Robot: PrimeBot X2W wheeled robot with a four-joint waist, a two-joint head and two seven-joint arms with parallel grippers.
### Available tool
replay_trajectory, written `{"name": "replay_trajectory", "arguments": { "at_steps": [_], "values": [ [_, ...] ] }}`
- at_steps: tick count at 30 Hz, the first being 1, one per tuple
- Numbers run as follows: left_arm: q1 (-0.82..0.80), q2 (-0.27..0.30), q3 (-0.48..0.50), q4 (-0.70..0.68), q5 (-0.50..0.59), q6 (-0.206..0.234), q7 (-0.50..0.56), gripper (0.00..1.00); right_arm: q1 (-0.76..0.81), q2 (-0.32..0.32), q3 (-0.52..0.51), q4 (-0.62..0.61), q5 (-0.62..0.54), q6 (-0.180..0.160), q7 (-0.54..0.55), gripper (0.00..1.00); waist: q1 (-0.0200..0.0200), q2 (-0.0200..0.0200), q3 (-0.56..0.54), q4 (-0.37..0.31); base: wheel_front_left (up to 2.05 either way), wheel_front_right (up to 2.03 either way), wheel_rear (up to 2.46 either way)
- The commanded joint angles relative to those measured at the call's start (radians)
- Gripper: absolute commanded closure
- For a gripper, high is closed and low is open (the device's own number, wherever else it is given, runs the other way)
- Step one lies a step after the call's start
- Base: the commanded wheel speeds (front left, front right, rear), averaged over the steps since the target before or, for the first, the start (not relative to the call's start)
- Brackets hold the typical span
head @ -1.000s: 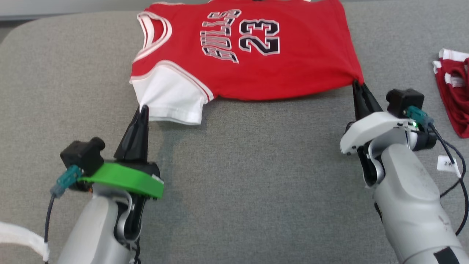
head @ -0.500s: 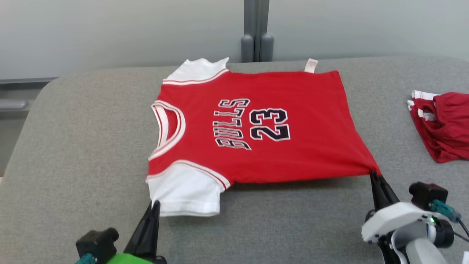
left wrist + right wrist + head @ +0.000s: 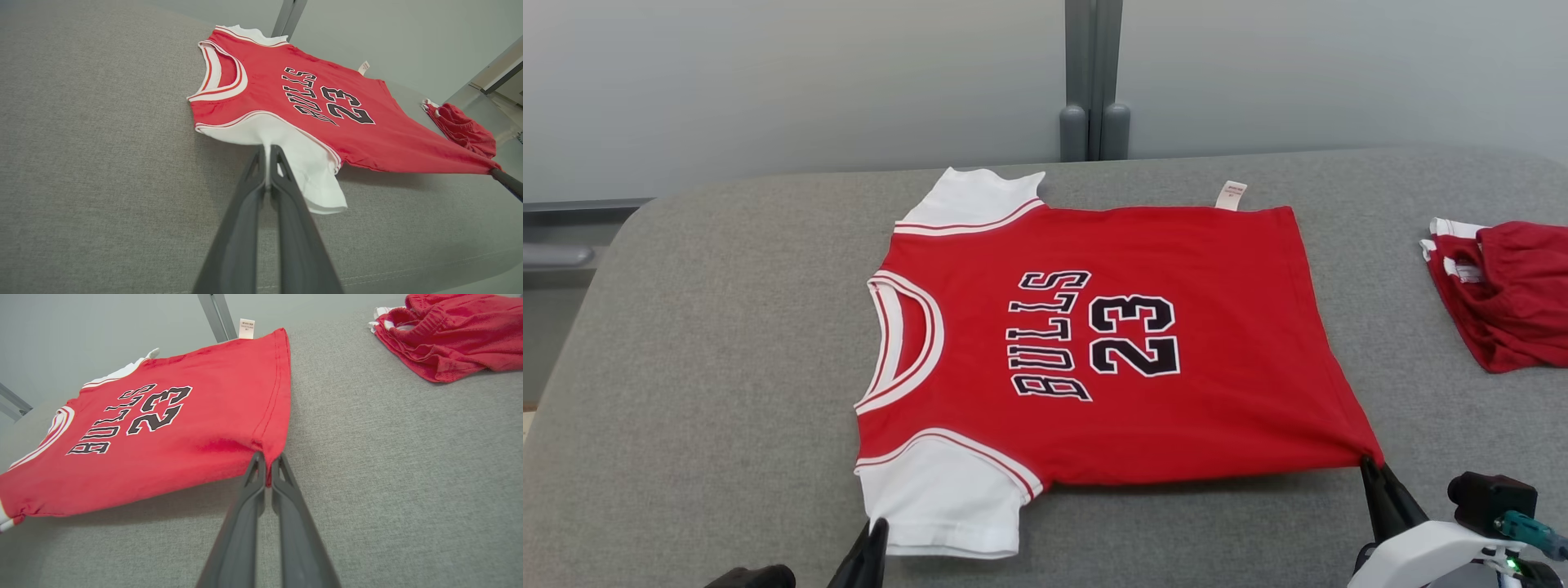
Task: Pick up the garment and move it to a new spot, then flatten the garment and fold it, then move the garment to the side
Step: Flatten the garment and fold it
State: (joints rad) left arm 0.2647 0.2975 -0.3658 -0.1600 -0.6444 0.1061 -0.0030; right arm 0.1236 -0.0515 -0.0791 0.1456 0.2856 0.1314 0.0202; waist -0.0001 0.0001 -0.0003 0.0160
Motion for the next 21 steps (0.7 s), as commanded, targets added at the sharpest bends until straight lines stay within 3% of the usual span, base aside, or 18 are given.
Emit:
{"name": "replay_trajectory", "arguments": {
  "at_steps": [1, 11, 21],
  "values": [
    [-0.010, -0.004, -0.004, 0.003, 0.001, 0.001, 0.002, 1.00, -0.001, -0.001, 0.000, 0.009, -0.007, -0.002, 0.004, 1.00, 0.0001, -0.0001, 0.003, 0.002, 0.00, 0.00, 0.00],
    [-0.129, -0.020, -0.017, 0.081, 0.010, -0.030, -0.004, 1.00, -0.058, 0.000, -0.002, 0.091, -0.014, -0.002, -0.003, 1.00, 0.0001, -0.0001, 0.029, 0.022, 0.00, 0.00, 0.00],
    [-0.490, -0.094, -0.034, 0.323, 0.071, -0.090, -0.067, 1.00, -0.212, 0.000, -0.020, 0.186, 0.015, -0.001, -0.005, 1.00, 0.0001, -0.0001, 0.105, 0.038, 0.00, 0.00, 0.00]
  ]
}}
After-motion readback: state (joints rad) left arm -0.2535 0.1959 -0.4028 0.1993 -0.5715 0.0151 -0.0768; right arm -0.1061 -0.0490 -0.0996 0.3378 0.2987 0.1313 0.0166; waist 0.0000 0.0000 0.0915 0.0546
